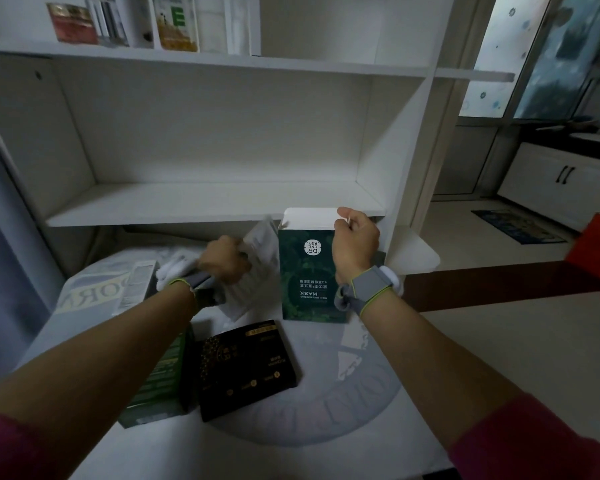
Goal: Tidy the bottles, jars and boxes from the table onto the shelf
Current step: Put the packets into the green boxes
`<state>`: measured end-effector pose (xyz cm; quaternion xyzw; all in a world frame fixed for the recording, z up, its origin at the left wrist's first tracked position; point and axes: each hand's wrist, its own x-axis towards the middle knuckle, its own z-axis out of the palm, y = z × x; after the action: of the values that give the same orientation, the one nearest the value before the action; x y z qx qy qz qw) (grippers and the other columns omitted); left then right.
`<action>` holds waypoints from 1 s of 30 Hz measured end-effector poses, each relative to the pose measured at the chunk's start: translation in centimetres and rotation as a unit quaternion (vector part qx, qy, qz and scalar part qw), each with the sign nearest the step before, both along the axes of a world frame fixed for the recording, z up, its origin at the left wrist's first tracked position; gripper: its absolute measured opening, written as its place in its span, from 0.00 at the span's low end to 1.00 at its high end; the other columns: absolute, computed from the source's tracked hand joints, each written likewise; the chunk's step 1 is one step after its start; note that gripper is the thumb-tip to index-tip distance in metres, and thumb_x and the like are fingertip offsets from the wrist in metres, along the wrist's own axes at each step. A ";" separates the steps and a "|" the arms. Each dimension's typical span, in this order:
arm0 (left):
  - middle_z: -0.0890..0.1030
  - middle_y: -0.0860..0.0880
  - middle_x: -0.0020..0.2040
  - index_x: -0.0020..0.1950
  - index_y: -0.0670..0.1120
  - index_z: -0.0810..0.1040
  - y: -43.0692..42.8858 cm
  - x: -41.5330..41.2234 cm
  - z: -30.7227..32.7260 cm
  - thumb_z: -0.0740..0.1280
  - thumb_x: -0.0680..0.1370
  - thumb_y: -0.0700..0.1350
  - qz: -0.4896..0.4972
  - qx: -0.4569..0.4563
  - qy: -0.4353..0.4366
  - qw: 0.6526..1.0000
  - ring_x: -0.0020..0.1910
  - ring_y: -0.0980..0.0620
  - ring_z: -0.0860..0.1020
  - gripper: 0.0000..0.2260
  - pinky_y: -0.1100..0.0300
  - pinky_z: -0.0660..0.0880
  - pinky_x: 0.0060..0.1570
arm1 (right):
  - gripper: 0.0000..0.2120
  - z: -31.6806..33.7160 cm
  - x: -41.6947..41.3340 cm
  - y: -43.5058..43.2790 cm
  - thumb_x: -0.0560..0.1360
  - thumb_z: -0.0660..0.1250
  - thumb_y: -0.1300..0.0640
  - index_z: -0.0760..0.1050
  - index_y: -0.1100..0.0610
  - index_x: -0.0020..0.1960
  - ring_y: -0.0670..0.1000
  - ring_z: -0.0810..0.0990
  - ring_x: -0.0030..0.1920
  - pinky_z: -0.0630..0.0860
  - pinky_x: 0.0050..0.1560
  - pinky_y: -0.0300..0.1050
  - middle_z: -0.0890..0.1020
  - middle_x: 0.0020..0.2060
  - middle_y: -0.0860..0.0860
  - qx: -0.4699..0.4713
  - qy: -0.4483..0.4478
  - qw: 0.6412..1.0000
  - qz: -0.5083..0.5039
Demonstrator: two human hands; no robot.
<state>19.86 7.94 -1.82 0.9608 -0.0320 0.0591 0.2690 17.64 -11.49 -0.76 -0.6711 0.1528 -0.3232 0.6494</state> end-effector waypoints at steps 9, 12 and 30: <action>0.84 0.47 0.44 0.61 0.38 0.77 1.6 -1.1 -1.4 0.65 0.74 0.29 -0.027 -0.566 0.086 0.819 0.43 0.46 0.81 0.16 0.61 0.80 0.35 | 0.12 -0.2 -0.3 0.0 0.75 0.61 0.68 0.79 0.60 0.54 0.49 0.76 0.45 0.71 0.47 0.39 0.80 0.45 0.54 0.015 -0.016 1.000 -0.001; 0.84 0.45 0.47 0.62 0.36 0.75 2.3 -1.5 -2.7 0.62 0.75 0.28 -0.035 -0.561 0.114 0.819 0.46 0.46 0.81 0.16 0.58 0.79 0.41 | 0.12 -0.2 -0.4 -0.2 0.75 0.61 0.67 0.79 0.59 0.53 0.49 0.76 0.44 0.70 0.46 0.39 0.81 0.48 0.56 0.008 -0.017 1.000 -0.006; 0.80 0.36 0.57 0.61 0.34 0.76 3.6 -1.1 1.8 0.69 0.73 0.32 0.015 -0.602 -0.002 0.798 0.54 0.36 0.79 0.16 0.38 0.75 0.56 | 0.13 0.2 -1.9 1.3 0.77 0.58 0.69 0.80 0.63 0.51 0.47 0.72 0.44 0.66 0.33 0.20 0.76 0.40 0.42 0.001 -0.016 0.997 0.079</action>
<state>18.76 11.58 -0.04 0.6052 0.0238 0.0728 0.7924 15.78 -10.14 -0.57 -0.6755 0.0888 -0.2815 0.6757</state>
